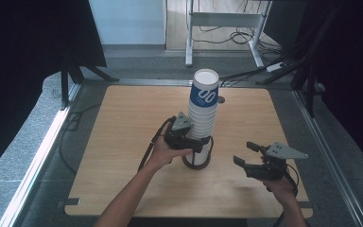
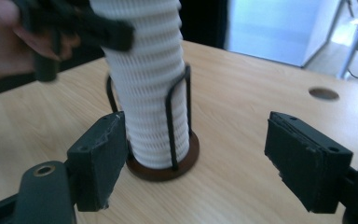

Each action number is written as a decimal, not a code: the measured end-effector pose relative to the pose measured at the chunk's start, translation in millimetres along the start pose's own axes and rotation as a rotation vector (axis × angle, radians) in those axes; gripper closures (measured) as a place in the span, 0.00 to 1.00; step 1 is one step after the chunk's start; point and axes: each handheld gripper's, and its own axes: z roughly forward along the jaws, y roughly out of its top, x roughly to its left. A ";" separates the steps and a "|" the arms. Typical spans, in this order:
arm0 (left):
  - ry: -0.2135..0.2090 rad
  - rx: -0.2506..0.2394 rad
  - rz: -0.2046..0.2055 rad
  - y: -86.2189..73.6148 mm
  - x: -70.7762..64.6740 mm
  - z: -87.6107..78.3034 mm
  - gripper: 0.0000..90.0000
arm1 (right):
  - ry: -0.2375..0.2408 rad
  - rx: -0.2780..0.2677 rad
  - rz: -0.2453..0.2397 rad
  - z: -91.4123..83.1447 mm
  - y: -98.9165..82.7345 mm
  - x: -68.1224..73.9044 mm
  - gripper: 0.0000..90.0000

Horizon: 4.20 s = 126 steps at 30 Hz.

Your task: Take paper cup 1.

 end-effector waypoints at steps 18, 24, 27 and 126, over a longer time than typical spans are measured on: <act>-0.001 0.005 0.004 0.3 -0.4 -0.8 0.14 | 0.112 -0.084 -0.098 5.7 103.2 4.1 0.24; -0.001 0.001 -0.004 0.4 -1.2 -0.5 0.14 | 0.140 -0.102 -0.132 5.0 132.5 9.6 0.24; -0.005 0.003 -0.009 0.4 -1.6 -0.7 0.14 | 0.147 -0.108 -0.135 5.5 143.0 10.8 0.24; 0.004 0.010 -0.031 -1.3 -4.7 -4.0 0.13 | 0.105 -0.307 -0.079 -37.3 186.6 -5.0 0.32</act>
